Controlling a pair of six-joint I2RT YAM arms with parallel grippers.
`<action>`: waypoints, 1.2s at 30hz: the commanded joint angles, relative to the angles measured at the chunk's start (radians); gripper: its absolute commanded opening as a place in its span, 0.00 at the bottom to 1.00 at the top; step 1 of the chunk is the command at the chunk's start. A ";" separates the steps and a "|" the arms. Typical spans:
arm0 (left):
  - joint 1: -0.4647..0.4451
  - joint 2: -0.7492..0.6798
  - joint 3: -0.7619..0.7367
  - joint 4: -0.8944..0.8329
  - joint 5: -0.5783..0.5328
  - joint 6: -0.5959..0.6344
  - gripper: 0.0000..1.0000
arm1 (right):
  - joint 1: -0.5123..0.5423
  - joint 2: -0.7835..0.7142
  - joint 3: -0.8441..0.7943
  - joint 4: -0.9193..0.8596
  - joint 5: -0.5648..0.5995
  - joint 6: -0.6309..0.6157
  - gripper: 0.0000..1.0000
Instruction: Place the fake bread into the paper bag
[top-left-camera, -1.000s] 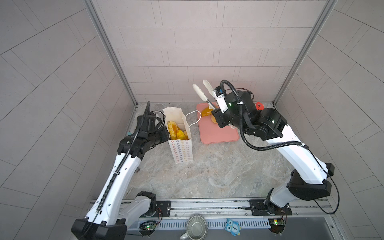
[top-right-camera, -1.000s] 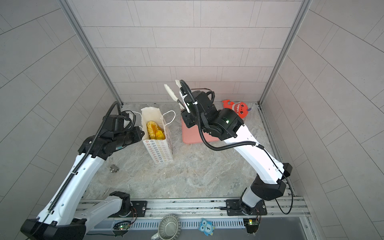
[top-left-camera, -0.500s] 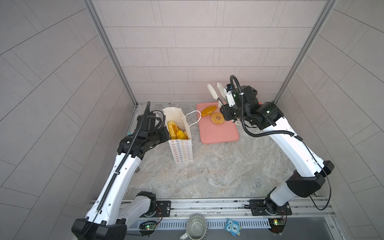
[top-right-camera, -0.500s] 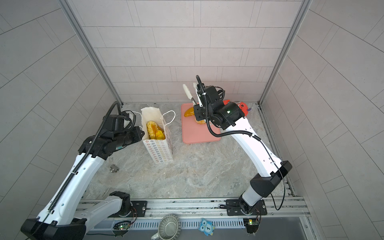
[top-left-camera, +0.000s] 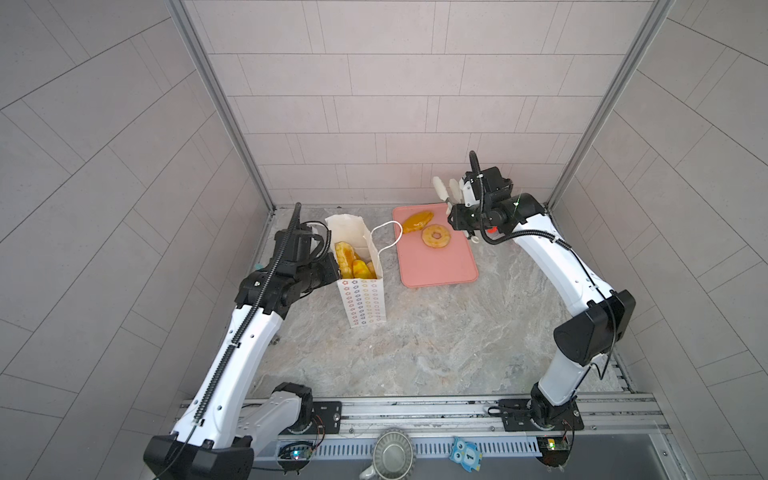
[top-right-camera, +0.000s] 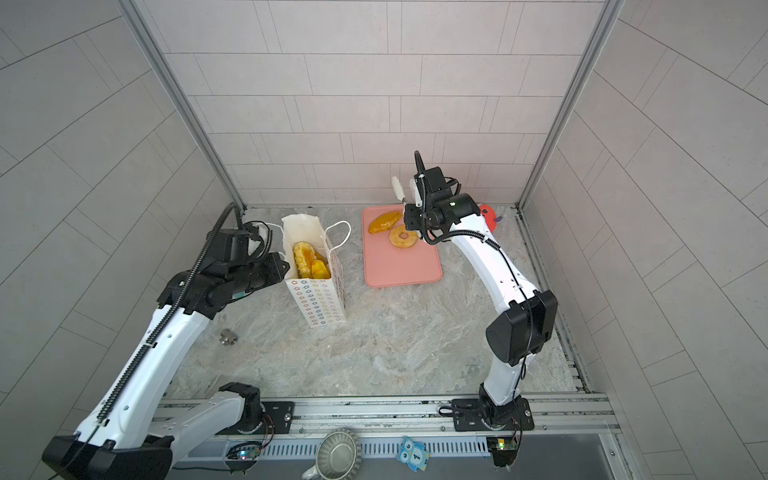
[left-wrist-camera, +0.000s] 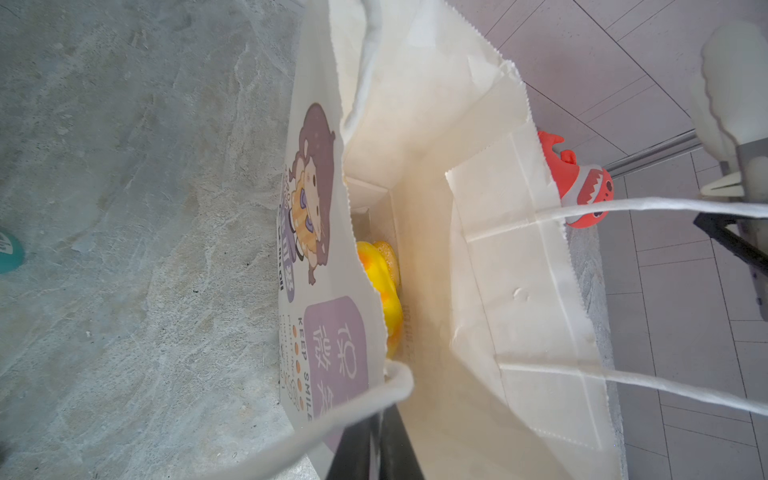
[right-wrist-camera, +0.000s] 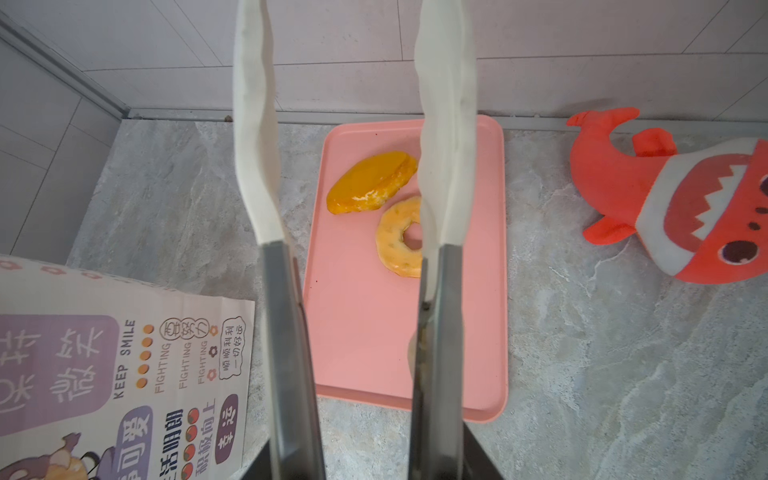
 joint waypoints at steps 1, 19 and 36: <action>-0.002 0.007 0.011 0.011 0.005 0.005 0.10 | -0.020 0.021 0.020 0.041 -0.039 0.026 0.46; -0.002 0.006 0.002 0.019 0.014 0.004 0.10 | -0.068 0.195 0.053 0.085 -0.099 0.080 0.46; -0.001 0.003 0.009 0.009 0.016 0.006 0.10 | -0.101 0.319 0.098 0.100 -0.177 0.124 0.48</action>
